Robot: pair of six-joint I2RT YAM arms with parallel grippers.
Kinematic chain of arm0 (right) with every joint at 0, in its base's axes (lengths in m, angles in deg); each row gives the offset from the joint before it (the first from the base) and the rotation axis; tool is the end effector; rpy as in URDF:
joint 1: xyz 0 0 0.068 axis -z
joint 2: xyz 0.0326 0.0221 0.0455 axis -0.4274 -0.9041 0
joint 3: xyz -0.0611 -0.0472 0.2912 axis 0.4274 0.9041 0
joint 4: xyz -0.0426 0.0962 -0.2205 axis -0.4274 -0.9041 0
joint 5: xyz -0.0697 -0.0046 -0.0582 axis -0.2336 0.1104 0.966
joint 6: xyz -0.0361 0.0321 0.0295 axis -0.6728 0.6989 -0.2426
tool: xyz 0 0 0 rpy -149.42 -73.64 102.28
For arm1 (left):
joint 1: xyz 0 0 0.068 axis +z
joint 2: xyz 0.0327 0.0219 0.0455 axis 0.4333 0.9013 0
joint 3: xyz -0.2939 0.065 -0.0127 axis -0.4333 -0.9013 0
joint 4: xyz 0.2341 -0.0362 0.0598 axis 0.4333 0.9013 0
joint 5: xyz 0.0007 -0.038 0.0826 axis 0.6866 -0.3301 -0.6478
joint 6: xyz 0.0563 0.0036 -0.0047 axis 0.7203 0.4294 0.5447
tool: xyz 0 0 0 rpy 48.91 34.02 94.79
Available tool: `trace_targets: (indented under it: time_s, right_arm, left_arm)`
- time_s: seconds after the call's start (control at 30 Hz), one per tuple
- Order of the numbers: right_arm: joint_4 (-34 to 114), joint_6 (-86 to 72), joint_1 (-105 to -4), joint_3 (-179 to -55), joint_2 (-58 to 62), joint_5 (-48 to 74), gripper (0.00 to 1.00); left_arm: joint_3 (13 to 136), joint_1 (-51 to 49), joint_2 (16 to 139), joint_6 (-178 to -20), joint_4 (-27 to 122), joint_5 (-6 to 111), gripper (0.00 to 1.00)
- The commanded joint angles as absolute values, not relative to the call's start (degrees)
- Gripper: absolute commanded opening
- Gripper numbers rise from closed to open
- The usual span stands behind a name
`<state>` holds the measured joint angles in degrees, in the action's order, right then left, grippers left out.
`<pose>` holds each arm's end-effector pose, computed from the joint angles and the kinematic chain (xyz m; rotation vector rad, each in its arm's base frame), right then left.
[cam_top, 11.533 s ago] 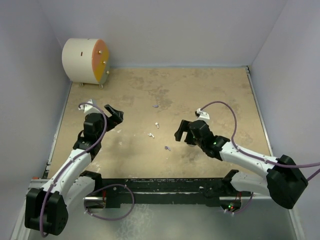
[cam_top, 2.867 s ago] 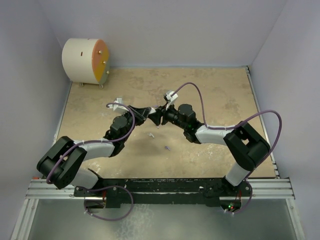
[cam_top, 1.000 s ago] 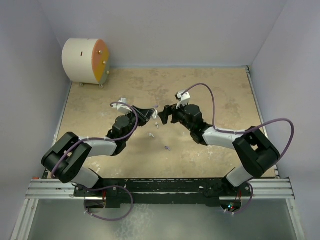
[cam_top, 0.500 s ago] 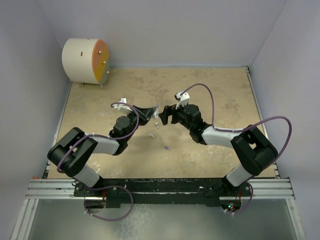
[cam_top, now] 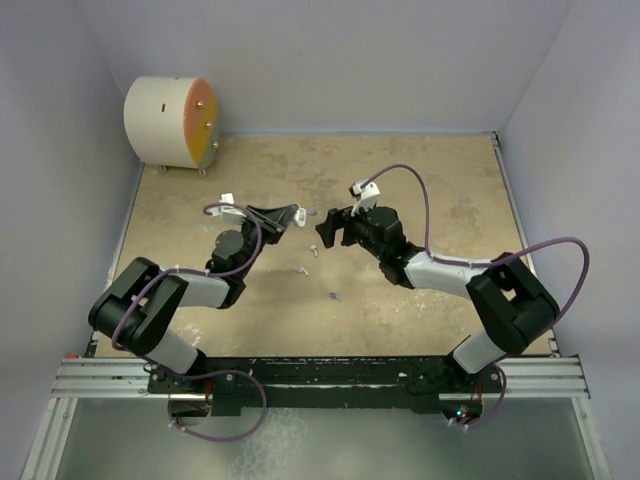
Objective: Insert the wireless bluetooth earbuds into the charging case
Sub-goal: Open the charging case, then pick up the earbud from the center of the board.
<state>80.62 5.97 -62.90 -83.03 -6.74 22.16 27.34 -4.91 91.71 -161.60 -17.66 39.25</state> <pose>0.2601 0.1984 0.2611 -0.2475 1.7473 0.7069 0.2439 -0.1401 0.2340 -0.6985 1.5394 -1.3599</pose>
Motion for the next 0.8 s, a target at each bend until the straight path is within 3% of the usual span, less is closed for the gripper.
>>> trace_targets:
  time_s: [0.0, 0.33, 0.5, 0.77]
  right_arm:
    - [80.69, 6.33, -63.27, -83.36, -2.64, 22.87, 0.93]
    - [78.24, 1.03, -63.56, -85.22, -5.56, 25.05, 0.89]
    - [76.04, 0.09, -63.82, -86.42, -6.29, 26.30, 0.86]
    - [74.72, 0.43, -64.45, -87.25, -7.21, 27.17, 0.83]
  left_arm:
    - [23.40, 1.33, 87.06, -167.44, -25.26, 43.52, 0.00]
    - [19.76, 10.09, 87.86, -174.06, -31.89, 56.25, 0.00]
    - [19.24, 12.89, 94.35, -180.77, -42.01, 60.82, 0.00]
    - [16.67, 13.20, 101.04, -186.09, -48.18, 58.36, 0.00]
